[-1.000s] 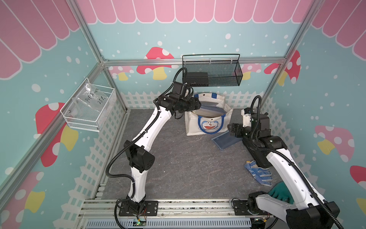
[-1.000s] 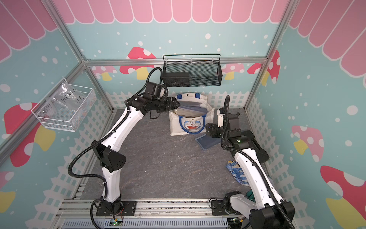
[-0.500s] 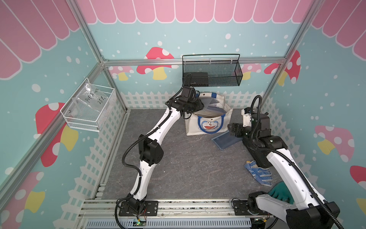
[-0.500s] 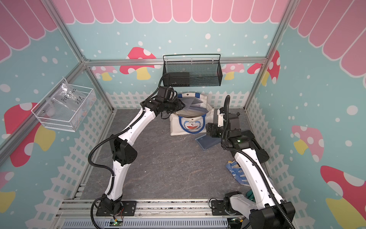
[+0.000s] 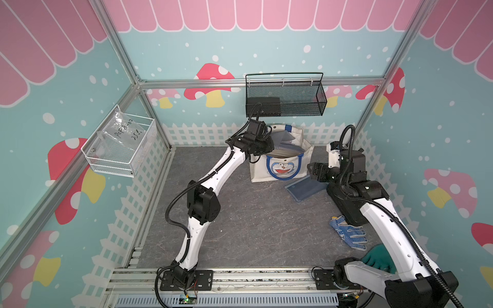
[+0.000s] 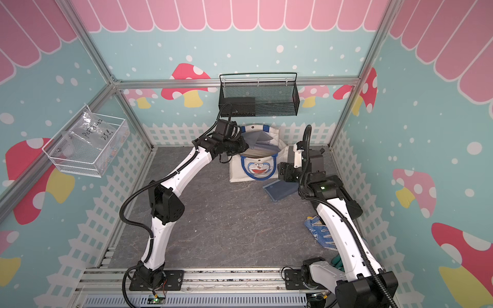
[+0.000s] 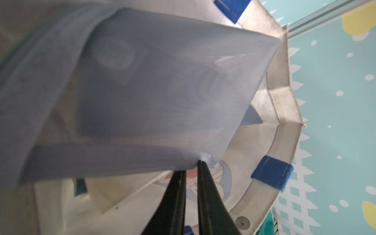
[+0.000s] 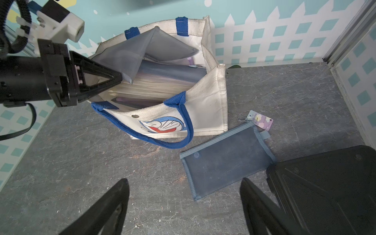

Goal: Put the pencil pouch into the canvas bag
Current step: Adjust the pencil pouch in the canvas bag.

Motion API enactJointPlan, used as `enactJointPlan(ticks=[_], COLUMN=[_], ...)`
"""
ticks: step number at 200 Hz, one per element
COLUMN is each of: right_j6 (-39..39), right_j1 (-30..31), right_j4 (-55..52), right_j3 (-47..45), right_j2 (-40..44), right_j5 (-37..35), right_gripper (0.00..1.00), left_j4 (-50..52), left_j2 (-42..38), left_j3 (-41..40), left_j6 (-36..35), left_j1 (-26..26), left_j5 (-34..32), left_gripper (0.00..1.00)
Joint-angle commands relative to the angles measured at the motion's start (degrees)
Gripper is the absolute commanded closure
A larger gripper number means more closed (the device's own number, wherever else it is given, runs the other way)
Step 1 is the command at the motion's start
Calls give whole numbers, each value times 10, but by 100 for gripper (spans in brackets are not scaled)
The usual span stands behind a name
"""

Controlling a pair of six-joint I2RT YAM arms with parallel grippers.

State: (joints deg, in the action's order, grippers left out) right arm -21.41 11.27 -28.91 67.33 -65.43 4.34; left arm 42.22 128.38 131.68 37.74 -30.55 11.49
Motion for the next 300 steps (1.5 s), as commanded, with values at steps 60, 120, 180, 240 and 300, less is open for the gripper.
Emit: enactJointPlan(ticks=[60, 120, 180, 240, 300], right_j6=[4, -7, -35, -10, -1], right_j1=[-2, -7, -10, -11, -12], right_j4=[23, 44, 57, -4, -52], right_j3=[25, 12, -35, 20, 31], right_j2=[-9, -5, -1, -28, -31], right_j5=[-14, -18, 2, 13, 13], right_gripper=[12, 12, 12, 13, 13], left_j4=[38, 86, 113, 41, 65], left_j2=[-70, -95, -108, -56, 8], left_j3=[-17, -6, 44, 107, 181], left_j6=[-51, -85, -156, -406, -522], left_j1=[-5, -5, -9, -17, -2], left_j5=[14, 21, -30, -99, -51], left_gripper=[100, 100, 55, 22, 5])
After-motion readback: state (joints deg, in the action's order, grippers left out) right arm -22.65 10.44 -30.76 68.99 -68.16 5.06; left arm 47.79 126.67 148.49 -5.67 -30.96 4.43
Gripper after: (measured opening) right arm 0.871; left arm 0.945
